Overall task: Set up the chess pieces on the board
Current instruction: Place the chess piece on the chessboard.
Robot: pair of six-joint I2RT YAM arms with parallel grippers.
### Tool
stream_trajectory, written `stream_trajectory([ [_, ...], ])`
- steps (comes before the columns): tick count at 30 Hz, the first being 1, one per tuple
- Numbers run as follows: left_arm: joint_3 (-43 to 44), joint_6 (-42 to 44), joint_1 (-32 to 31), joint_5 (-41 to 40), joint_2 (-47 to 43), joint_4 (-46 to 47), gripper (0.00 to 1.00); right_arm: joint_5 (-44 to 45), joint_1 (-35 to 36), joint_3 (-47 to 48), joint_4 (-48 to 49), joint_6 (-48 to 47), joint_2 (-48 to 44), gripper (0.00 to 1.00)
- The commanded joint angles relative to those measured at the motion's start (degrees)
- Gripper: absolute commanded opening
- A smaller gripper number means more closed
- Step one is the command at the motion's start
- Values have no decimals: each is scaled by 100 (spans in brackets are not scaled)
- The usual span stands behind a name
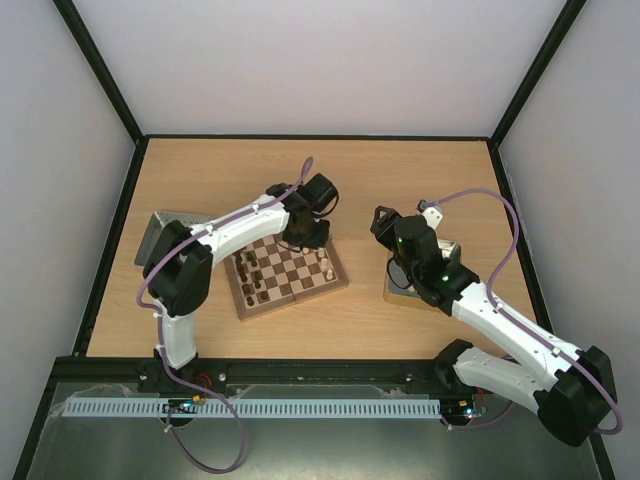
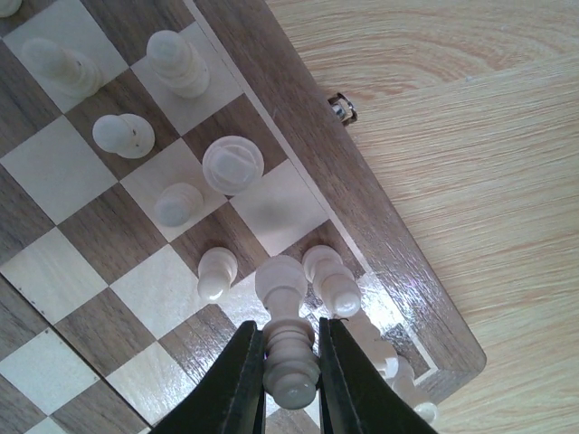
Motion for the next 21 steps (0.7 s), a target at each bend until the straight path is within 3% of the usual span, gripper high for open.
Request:
stream_trajectory([
  [1,190,74,-9,-104,187,-84,13,109,-24,-72,-101,-21,-46,67],
  [21,464,108,66,-201,675,14,17,27,-25,-87,-149,-9,-55,67],
])
